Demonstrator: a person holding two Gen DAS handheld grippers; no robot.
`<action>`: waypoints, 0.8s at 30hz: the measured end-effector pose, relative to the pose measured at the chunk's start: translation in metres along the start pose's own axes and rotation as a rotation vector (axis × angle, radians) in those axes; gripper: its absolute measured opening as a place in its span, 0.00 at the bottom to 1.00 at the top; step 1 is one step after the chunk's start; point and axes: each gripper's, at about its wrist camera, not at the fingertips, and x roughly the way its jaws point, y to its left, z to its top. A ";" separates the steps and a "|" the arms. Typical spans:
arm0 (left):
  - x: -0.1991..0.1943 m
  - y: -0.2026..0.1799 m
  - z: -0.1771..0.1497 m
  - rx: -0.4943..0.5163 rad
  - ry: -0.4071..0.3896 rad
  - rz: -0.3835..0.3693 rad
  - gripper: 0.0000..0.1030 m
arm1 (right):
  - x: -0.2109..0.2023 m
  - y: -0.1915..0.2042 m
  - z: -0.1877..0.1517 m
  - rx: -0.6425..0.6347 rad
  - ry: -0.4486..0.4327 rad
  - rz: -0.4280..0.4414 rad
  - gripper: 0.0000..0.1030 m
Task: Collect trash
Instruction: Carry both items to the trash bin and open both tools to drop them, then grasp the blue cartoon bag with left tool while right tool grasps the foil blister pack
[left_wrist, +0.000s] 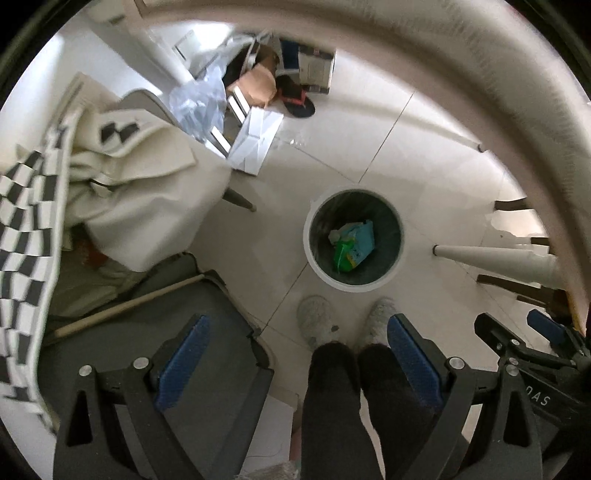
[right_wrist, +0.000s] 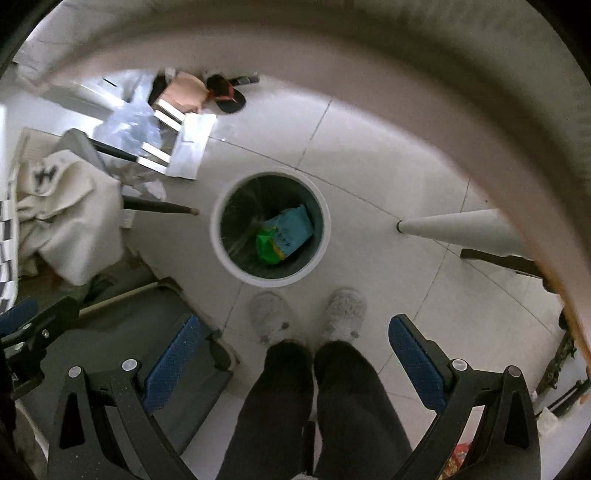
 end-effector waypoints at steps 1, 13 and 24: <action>-0.016 0.001 -0.002 0.000 -0.006 -0.002 0.95 | -0.016 0.002 -0.002 0.002 -0.003 0.006 1.00; -0.158 -0.009 0.011 0.018 -0.139 0.006 0.95 | -0.184 -0.007 0.007 0.098 -0.096 0.133 1.00; -0.201 -0.105 0.151 0.018 -0.224 -0.006 1.00 | -0.227 -0.121 0.155 0.256 -0.176 0.140 1.00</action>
